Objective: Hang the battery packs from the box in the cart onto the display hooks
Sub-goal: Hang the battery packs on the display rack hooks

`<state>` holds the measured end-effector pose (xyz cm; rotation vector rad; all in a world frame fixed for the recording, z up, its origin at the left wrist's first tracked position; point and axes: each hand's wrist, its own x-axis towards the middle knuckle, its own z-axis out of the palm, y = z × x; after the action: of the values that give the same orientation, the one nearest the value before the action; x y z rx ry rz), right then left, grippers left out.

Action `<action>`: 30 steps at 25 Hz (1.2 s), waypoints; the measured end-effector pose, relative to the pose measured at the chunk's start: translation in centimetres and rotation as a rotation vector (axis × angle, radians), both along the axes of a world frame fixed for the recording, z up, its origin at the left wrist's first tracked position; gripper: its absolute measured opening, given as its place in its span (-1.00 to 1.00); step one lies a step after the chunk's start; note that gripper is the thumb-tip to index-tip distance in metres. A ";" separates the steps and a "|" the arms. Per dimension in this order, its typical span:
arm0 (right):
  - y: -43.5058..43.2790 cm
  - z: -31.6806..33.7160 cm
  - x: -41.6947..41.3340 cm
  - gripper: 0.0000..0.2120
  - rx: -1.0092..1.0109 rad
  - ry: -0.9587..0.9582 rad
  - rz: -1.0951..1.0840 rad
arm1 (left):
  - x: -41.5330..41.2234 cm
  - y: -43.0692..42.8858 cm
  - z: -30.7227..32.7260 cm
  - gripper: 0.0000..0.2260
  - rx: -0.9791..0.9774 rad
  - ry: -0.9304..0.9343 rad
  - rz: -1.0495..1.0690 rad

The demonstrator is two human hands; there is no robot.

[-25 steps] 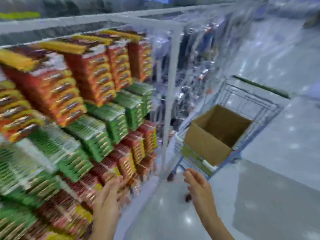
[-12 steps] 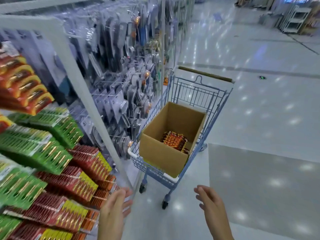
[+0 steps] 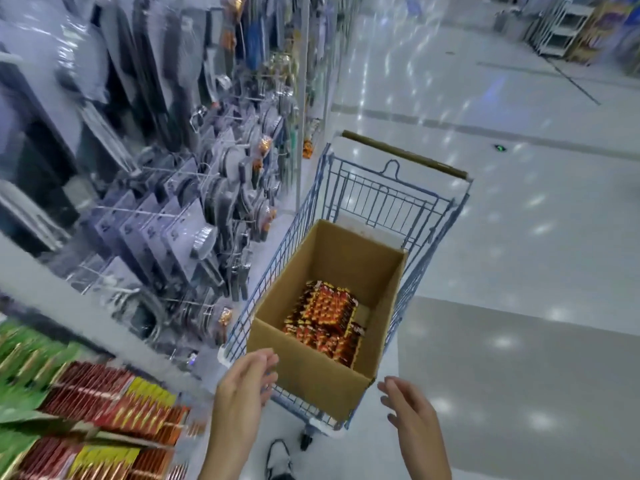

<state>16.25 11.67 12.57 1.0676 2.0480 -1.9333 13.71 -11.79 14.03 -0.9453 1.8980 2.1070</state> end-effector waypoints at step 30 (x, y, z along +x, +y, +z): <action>4.0 -12.7 -28.5 -0.91 -0.083 -0.412 0.049 | -36.2 9.0 -40.8 -0.50 0.102 -0.834 0.300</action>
<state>-12.28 15.72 -0.12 1.2579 1.7371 -1.5950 -22.49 -2.82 -26.80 -1.7979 1.2608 1.5043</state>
